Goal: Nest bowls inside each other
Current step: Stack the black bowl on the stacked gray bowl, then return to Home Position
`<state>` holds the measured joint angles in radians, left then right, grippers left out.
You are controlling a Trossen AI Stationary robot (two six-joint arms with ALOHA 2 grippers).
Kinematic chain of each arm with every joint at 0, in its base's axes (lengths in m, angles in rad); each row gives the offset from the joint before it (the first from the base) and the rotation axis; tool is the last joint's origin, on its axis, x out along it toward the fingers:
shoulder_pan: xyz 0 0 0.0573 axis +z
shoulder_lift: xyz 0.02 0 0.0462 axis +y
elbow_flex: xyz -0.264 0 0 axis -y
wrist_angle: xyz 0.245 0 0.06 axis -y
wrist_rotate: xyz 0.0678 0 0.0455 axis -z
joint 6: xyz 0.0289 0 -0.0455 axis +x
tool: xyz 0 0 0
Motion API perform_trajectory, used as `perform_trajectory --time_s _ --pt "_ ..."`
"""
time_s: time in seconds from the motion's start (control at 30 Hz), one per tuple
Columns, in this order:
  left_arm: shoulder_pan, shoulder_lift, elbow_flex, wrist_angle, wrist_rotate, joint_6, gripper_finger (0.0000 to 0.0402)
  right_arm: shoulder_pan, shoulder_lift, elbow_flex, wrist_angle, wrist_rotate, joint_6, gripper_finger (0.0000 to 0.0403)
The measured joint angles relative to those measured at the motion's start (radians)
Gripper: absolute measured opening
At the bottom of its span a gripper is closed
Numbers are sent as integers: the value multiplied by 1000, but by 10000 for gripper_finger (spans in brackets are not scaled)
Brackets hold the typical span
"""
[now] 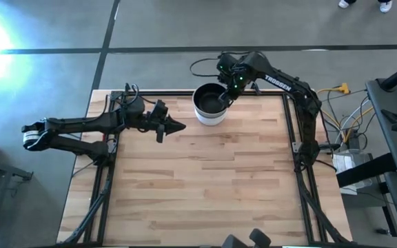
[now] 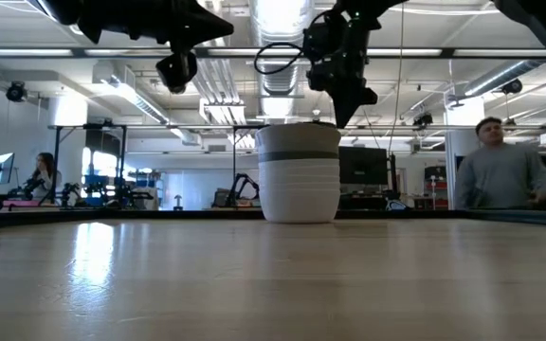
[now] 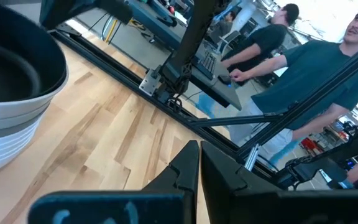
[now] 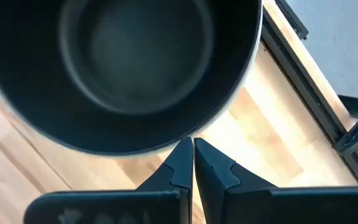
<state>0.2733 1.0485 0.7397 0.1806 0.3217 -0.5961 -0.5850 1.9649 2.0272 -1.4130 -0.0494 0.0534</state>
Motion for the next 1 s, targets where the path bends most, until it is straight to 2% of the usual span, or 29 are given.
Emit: perform_trajectory --time_s 0.4,0.47,0.57,0.67,0.77,1.0 --pt "0 0 13 22 0 0 0 1 -56 -20 66 22 40 9" --pt "1 -11 17 48 -8 7 0 10 -94 -22 93 1 40 9" --pt "2 -48 17 128 -50 42 0 28 -208 -63 230 -82 21 9" --pt "6 -104 9 198 -117 77 0 42 -366 -174 446 -151 57 9" --pt "18 -179 -6 209 -170 128 0 56 -537 -338 663 -177 122 9" --pt "74 -390 -107 204 -207 138 0 117 -935 -777 1151 -197 283 9"
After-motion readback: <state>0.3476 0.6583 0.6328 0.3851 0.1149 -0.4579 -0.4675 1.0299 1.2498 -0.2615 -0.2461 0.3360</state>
